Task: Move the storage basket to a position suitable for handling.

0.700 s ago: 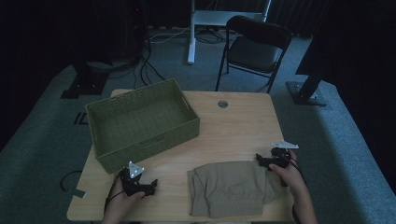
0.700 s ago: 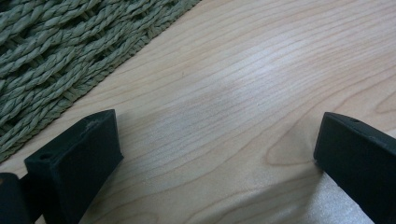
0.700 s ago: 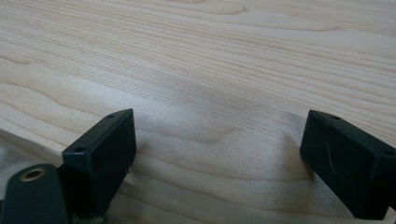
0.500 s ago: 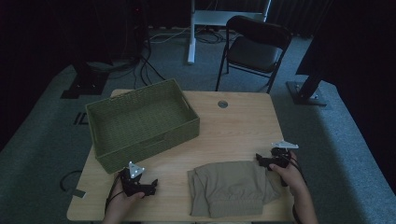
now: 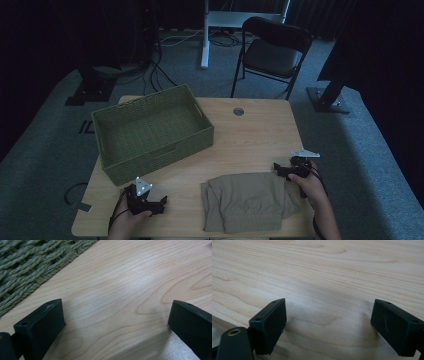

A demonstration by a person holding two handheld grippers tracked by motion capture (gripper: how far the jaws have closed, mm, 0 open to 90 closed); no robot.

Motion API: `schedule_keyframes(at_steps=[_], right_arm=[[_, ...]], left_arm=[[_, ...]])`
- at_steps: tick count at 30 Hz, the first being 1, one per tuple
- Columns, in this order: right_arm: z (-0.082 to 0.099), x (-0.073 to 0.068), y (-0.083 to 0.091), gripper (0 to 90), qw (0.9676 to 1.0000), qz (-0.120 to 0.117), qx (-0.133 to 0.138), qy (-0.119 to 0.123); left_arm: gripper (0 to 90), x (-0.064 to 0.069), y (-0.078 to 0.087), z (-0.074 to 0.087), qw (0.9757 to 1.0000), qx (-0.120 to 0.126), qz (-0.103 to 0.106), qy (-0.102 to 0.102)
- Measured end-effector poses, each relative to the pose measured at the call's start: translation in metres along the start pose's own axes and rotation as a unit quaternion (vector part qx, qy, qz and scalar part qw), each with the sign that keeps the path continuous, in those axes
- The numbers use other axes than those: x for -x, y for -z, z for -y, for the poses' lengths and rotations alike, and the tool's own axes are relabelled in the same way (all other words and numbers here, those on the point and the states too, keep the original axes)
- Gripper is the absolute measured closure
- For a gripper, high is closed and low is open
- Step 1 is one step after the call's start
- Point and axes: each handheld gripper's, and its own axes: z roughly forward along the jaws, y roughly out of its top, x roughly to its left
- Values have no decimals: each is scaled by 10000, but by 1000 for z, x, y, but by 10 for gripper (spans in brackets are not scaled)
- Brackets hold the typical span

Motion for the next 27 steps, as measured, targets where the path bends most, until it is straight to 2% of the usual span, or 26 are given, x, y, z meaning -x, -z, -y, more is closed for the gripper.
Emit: schedule_keyframes(at_steps=[6,13,18,25,27], right_arm=[[-9,-5,-2,127,9999,-44,27,134],[-33,-12,1,127,9993,-133,143,316],[-52,-22,1,127,9986,-238,245,415],[-74,-38,-1,127,9969,-428,352,563],[-82,-46,-3,128,9957,-526,395,652]], left_arm=[[13,-1,5,-3,10000,62,-55,23],[13,-4,9,-7,9997,195,-126,97],[13,-8,13,-7,9993,241,-167,218],[13,-13,22,-11,9989,329,-263,226],[13,-15,23,-11,9987,341,-283,238]])
